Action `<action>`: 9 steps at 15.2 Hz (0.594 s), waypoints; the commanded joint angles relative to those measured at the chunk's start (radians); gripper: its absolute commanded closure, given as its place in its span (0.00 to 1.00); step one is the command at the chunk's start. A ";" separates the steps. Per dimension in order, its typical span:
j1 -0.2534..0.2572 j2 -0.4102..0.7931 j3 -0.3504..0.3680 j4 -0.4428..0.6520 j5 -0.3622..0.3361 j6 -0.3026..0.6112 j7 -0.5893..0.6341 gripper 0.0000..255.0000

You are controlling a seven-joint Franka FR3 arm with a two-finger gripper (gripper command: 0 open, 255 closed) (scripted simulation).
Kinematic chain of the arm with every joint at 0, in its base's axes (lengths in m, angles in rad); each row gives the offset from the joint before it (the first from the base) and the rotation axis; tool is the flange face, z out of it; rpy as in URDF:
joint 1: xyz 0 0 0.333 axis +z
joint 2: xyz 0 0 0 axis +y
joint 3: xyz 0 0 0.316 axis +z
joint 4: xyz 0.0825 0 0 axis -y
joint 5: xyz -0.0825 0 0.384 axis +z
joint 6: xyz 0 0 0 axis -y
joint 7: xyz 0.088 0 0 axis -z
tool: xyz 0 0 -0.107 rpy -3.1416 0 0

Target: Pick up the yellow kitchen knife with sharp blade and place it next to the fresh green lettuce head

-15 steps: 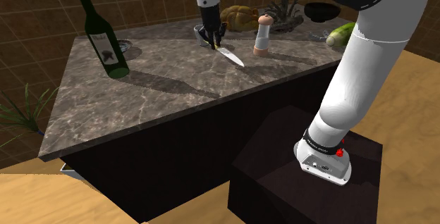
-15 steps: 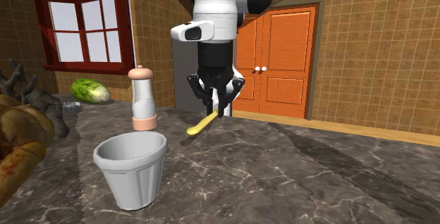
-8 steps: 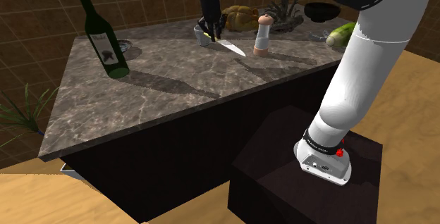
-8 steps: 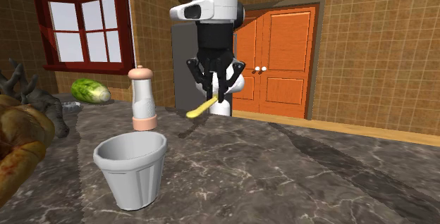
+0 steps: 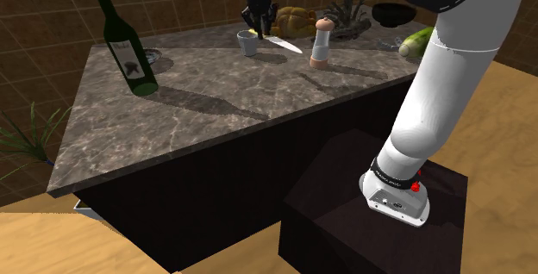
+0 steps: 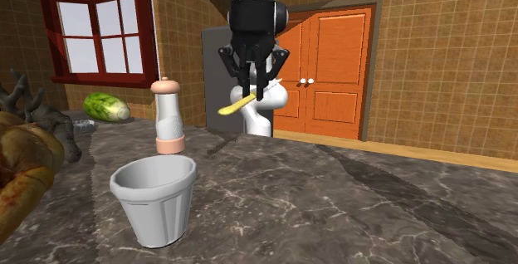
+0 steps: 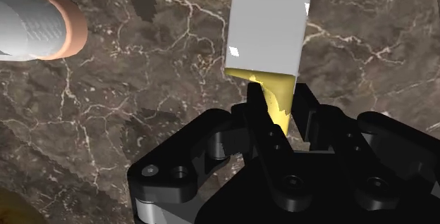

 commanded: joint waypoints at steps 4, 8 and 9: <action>0.002 0.023 0.001 0.100 -0.001 -0.077 0.001 1.00; -0.022 -0.021 -0.017 0.061 -0.004 -0.082 -0.041 1.00; -0.034 -0.044 -0.026 0.031 -0.006 -0.075 -0.062 1.00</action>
